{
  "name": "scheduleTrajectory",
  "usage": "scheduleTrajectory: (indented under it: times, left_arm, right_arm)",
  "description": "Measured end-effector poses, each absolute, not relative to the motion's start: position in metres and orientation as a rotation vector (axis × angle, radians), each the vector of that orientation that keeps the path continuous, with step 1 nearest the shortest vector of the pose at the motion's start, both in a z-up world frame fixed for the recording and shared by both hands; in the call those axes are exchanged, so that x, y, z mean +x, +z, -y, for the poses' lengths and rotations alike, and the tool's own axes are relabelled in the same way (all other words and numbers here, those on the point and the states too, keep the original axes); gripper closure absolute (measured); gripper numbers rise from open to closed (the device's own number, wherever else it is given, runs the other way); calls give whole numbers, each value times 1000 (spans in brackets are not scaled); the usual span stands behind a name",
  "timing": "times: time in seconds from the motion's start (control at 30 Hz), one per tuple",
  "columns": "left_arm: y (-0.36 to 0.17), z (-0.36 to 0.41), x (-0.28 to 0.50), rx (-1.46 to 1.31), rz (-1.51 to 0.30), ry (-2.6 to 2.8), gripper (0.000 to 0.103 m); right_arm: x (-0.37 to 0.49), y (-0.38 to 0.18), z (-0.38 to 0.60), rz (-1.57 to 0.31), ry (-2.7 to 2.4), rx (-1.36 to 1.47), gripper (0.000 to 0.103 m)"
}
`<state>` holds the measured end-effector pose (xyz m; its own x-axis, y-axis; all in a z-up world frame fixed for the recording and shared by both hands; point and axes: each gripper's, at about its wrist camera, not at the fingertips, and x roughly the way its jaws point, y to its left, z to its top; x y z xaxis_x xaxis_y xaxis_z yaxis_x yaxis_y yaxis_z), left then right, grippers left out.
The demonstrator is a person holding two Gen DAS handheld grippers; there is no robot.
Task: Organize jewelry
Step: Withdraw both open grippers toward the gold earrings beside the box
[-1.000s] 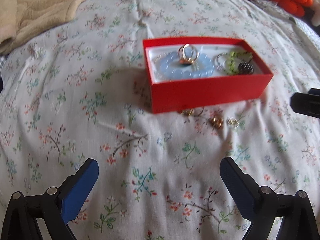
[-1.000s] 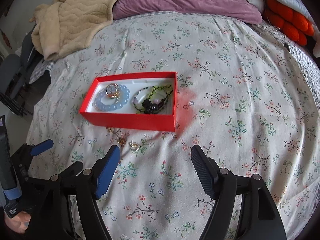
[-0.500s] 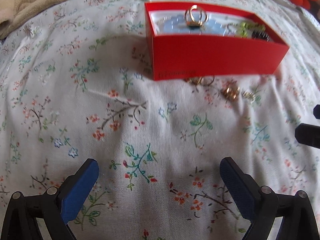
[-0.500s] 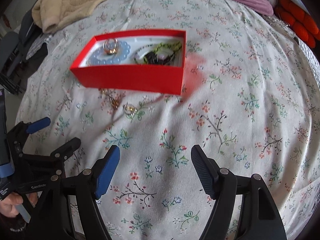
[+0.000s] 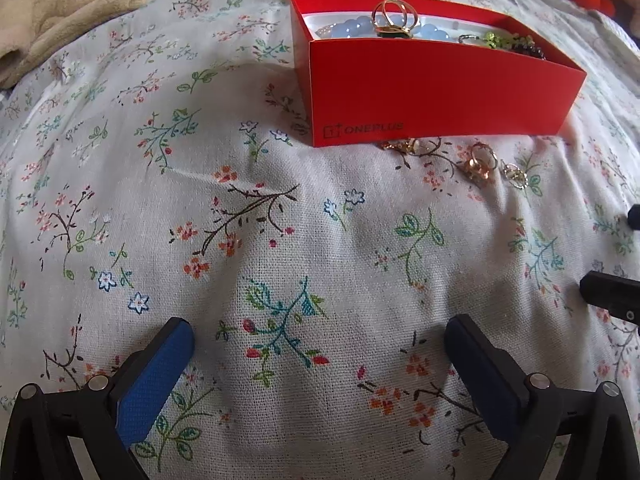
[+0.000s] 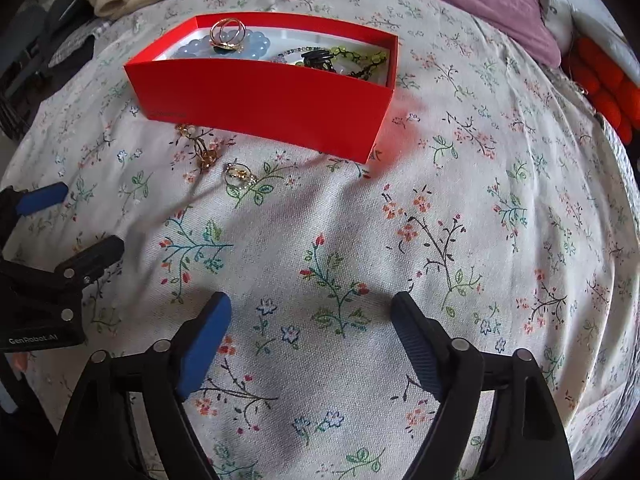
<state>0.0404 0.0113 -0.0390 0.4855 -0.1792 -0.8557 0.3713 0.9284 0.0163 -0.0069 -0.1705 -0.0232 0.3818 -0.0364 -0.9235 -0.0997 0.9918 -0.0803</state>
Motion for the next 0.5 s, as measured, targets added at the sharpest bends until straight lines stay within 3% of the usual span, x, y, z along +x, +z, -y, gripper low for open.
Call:
scheduleTrajectory:
  times: [0.13, 0.5]
  left_arm:
    - [-40, -13, 39, 222, -969, -364, 0]
    - [-34, -15, 34, 226, -945, -386, 0]
  right_arm:
    - [-4, -26, 174, -1174, 23, -137, 5]
    - [12, -29, 170, -1090, 51, -136, 0]
